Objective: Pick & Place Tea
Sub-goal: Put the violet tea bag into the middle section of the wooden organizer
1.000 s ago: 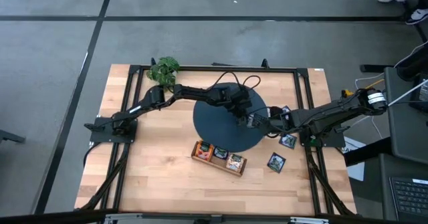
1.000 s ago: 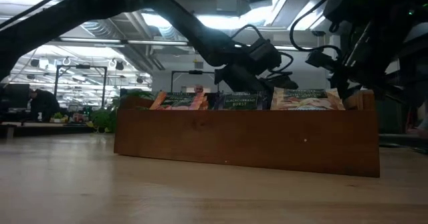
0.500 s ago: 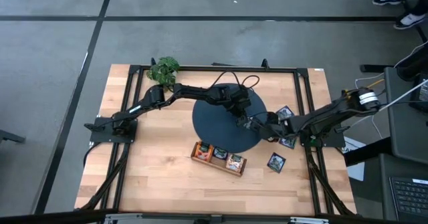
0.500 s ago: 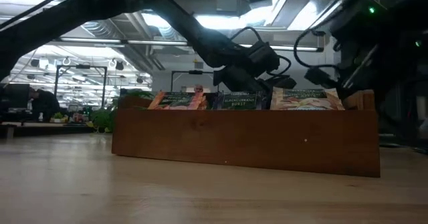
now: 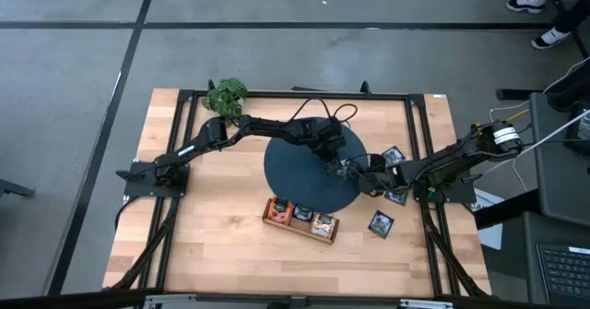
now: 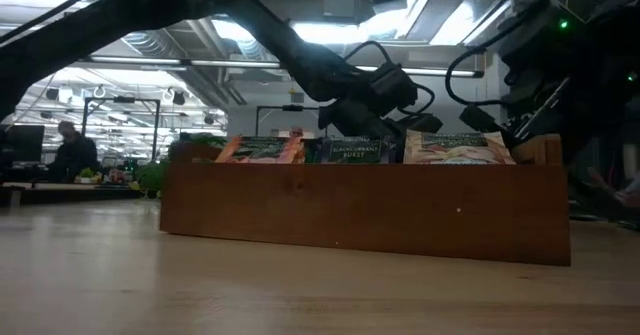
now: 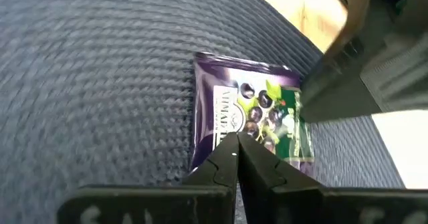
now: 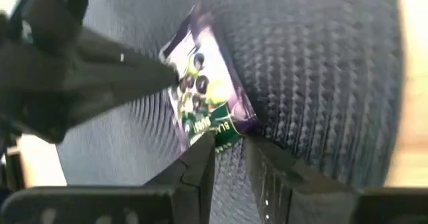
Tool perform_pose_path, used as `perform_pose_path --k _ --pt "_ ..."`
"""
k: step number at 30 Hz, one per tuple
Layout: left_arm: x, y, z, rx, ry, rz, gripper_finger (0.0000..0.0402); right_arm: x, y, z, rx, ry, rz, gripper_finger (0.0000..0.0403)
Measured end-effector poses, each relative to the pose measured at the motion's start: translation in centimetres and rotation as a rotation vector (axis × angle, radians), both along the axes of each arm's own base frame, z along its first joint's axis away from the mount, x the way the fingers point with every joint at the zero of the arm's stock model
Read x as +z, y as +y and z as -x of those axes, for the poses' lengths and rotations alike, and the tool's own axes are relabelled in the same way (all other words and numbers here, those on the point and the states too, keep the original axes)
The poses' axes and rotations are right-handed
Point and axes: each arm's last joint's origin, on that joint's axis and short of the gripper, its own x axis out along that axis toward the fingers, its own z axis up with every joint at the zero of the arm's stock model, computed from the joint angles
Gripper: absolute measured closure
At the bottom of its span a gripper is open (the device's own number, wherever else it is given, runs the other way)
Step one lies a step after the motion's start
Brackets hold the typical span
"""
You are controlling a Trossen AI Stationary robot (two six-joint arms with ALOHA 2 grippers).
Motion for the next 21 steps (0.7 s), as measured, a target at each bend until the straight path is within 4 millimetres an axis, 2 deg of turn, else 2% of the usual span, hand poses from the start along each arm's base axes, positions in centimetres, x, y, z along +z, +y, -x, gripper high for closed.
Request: perform_pose_path --k 21 --pt "-0.21 0.1 0.55 -0.032 0.044 0.068 0.0399 0.48 -0.11 -0.37 -0.025 -0.016 0.053 0.0314"
